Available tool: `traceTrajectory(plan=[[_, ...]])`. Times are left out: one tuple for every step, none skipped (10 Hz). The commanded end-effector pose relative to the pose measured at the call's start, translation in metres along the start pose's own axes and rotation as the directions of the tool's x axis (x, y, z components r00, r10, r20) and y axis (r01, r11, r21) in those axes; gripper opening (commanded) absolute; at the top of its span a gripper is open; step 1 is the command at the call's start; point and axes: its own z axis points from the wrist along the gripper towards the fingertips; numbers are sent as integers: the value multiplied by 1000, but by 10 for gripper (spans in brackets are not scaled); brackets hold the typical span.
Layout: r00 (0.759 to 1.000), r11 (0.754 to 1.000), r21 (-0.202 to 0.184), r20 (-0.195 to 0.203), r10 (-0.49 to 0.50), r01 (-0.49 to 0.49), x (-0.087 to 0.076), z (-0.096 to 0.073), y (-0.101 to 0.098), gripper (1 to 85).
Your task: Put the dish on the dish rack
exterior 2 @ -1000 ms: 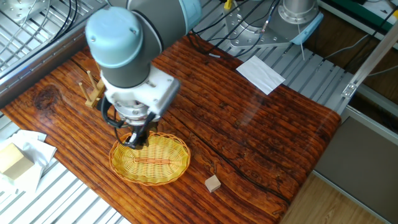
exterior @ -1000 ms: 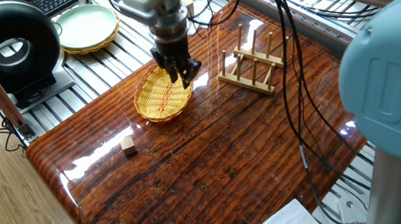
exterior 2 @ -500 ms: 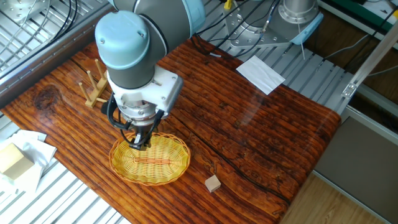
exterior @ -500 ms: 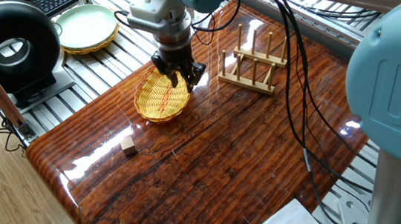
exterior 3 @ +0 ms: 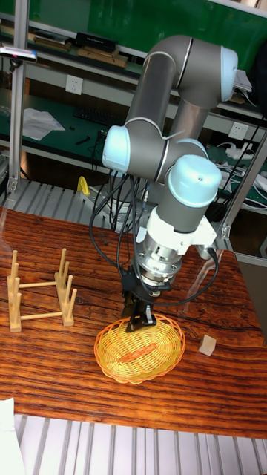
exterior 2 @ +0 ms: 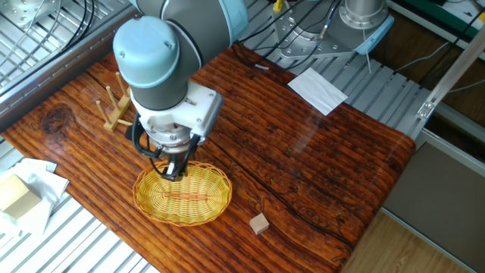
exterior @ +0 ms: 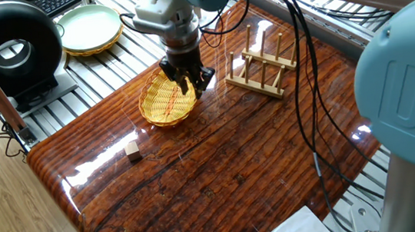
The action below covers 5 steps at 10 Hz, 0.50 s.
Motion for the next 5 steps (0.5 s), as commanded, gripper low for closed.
traceTrajectory(plan=[[1000,999,-44,9,7,-7,-1,-1,11,383],[1000,1000,-18,-6,1,-1,3,0,4,383],[1000,1000,-17,-11,-4,4,6,4,3,377],[1000,1000,-8,-9,-12,12,6,9,-1,377],[1000,1000,-4,-10,-14,14,7,11,-3,377]])
